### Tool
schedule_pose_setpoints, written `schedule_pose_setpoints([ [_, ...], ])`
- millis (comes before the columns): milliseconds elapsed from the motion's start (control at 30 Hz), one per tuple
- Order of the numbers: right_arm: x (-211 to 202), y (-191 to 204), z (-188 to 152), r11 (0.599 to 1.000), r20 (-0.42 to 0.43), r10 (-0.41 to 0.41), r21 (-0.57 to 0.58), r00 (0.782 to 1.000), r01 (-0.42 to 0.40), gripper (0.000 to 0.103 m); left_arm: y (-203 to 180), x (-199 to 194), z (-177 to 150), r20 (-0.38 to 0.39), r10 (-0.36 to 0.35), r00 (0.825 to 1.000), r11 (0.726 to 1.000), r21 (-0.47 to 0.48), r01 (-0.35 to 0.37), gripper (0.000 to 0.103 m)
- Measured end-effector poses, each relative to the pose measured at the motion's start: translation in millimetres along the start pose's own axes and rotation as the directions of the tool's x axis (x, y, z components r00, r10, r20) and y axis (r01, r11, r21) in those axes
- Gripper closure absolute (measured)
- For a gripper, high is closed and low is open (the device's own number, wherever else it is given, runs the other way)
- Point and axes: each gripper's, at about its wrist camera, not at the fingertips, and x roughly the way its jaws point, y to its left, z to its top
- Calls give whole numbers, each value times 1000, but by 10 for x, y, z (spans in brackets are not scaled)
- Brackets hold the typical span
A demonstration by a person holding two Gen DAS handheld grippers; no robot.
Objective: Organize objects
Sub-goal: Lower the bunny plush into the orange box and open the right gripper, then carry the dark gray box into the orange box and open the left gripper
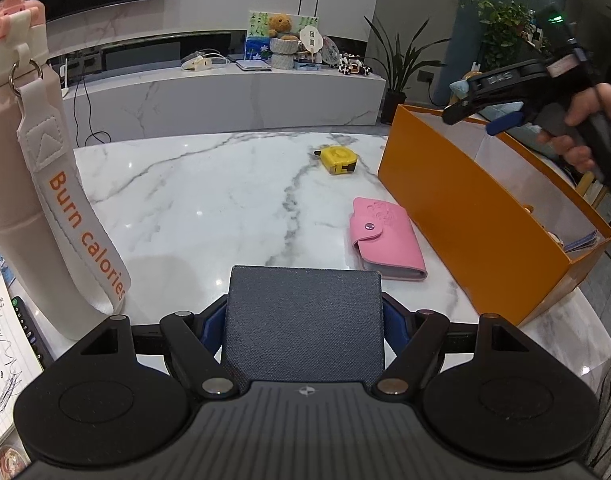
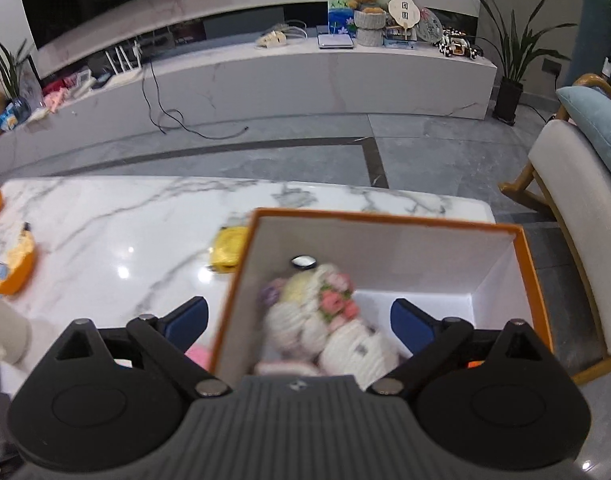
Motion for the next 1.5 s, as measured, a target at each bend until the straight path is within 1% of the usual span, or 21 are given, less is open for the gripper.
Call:
schedule_pose_setpoints([
  [100, -254, 102, -146, 998, 20, 41, 48, 999, -41, 3, -14, -27, -2, 10, -3, 1000, 1000, 6, 3, 15],
  [200, -523, 202, -348, 990, 67, 98, 93, 993, -104, 3, -9, -36, -3, 12, 4, 1000, 1000, 3, -4, 15],
  [267, -704, 282, -496, 985, 103, 136, 96, 985, -146, 3, 3, -52, 0, 14, 5, 1000, 1000, -3, -5, 15],
  [367, -967, 413, -744, 982, 148, 153, 83, 977, -167, 3, -3, -63, 2, 19, 10, 1000, 1000, -4, -10, 15],
  [433, -1120, 482, -937, 987, 177, 129, 77, 976, -144, 3, -15, -63, 3, 21, 11, 1000, 1000, -3, -11, 15],
  [467, -1192, 506, -1034, 989, 190, 101, 84, 977, -118, 3, -21, -61, 2, 21, 12, 1000, 1000, -3, -12, 15],
  [533, -1345, 529, -1281, 992, 216, 17, 119, 976, -44, 3, -36, -52, -5, 20, 18, 1000, 1000, -4, -18, 15],
  [567, -1392, 537, -1387, 991, 211, -10, 130, 977, -18, 3, -43, -44, -6, 19, 22, 1000, 1000, -4, -22, 15],
  [633, -1458, 539, -1615, 990, 202, -31, 139, 979, 3, 3, -56, -34, -8, 16, 23, 1000, 1000, -3, -23, 15],
  [733, -1454, 559, -1896, 988, 172, -57, 152, 983, 31, 3, -97, -55, 1, 19, 30, 999, 1000, -7, -30, 15],
  [833, -1395, 566, -2103, 984, 154, -80, 170, 985, 53, 3, -170, -100, 33, 38, 31, 999, 1000, -6, -31, 15],
  [867, -1387, 589, -2164, 982, 151, -82, 179, 985, 55, 3, -202, -110, 51, 46, 33, 998, 999, -1, -33, 15],
  [967, -1298, 620, -2285, 982, 148, -53, 187, 988, 25, 3, -284, -119, 94, 63, 32, 998, 999, 9, -33, 15],
  [1067, -1268, 643, -2346, 986, 192, -76, 158, 978, 46, 3, -341, -115, 110, 69, 32, 997, 999, 13, -33, 15],
  [1167, -1254, 624, -2389, 988, 199, -69, 147, 978, 40, 3, -369, -96, 99, 62, 33, 998, 999, 15, -34, 15],
  [1267, -1252, 549, -2410, 984, 209, -55, 177, 976, 18, 3, -399, -87, 109, 57, 36, 998, 999, 21, -37, 15],
  [1367, -1206, 456, -2424, 977, 200, -65, 210, 978, 22, 3, -446, -78, 172, 59, 40, 997, 999, 25, -41, 15],
  [1500, -1205, 350, -2441, 966, 203, -43, 257, 978, -11, 3, -553, -37, 413, 66, 12, 998, 1000, 23, -14, 15],
])
